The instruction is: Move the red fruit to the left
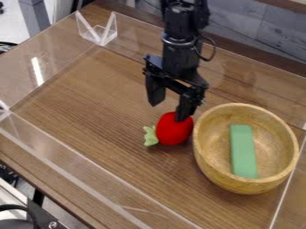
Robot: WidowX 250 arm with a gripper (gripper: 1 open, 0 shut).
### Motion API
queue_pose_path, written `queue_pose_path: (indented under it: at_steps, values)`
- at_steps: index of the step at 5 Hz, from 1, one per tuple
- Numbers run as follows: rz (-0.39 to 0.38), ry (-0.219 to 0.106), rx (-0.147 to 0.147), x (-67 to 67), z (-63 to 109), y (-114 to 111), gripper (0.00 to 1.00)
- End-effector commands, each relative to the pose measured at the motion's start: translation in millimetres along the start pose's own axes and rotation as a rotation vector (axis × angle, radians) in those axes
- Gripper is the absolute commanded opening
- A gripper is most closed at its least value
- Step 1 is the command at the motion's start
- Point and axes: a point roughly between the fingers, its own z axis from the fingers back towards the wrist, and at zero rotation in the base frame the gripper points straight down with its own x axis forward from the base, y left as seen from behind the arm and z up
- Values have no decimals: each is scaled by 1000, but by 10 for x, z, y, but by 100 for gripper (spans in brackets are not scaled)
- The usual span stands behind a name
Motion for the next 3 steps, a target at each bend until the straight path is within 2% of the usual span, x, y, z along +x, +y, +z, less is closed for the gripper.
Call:
queue_pose_path:
  at_steps: [1,3]
  values:
    - [-24,-42,10,130,53,-57,100]
    - [-48,-51,17,216,-6,-31,100]
